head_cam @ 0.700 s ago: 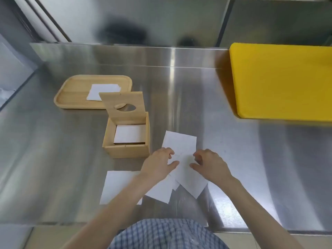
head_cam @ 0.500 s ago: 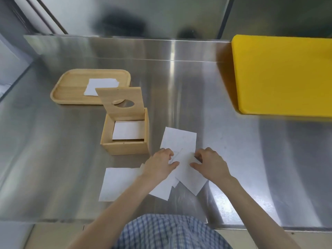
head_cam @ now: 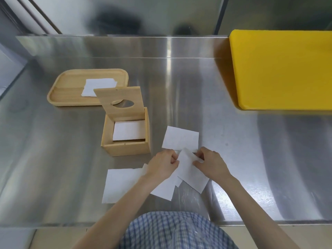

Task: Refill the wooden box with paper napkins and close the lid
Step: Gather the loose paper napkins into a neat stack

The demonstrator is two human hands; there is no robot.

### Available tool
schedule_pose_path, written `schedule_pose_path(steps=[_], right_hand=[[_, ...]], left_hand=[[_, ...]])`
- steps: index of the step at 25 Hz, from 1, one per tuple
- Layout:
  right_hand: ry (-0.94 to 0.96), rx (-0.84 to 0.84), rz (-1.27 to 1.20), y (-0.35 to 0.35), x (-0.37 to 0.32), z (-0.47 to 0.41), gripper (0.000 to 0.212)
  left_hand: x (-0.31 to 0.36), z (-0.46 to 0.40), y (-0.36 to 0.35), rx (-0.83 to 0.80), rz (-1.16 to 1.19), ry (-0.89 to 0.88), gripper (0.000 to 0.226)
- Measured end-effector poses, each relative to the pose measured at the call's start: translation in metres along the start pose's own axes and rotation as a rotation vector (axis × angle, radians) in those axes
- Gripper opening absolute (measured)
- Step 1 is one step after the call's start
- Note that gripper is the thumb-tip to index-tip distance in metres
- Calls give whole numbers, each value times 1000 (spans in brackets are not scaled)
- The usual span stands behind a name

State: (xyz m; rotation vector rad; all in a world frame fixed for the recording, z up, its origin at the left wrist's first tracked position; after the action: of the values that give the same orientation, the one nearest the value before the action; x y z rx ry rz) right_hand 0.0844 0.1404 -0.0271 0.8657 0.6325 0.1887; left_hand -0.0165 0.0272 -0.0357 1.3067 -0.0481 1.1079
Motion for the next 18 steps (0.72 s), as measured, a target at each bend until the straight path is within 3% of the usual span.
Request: schedule_pose_path(steps=[3,6,10,14,18], right_hand=[[14,-11,-168,8,-4,4,22],[37,-41,-279,20,-9,11,3],[43,-161,-564,31,-14,24,15],[60,-253,-828,30,-20,30,10],[41,-265,-830,23,-20,25,8]], left_hand=[[-1,1,7,70,135,-10,21],[-2,5,15,89,472,67,26],[1,17,16,8,871,166,38],[10,25,12,-82,1242,170,16],[8,27,8,-67,1291,197,9]])
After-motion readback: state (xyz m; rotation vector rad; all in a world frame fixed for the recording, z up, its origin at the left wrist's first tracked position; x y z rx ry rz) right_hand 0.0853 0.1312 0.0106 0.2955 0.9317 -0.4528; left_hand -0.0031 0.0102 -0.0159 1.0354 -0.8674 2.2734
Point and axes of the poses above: each hand's wrist, its own z-axis away from the middle knuckle, its own y-axis out of the back of the hand, x = y × z, the point moved 3 cm from there along -z, towards the middle knuckle, and after that the axes turned 6 degrees about -y, right-handed, at the moved point
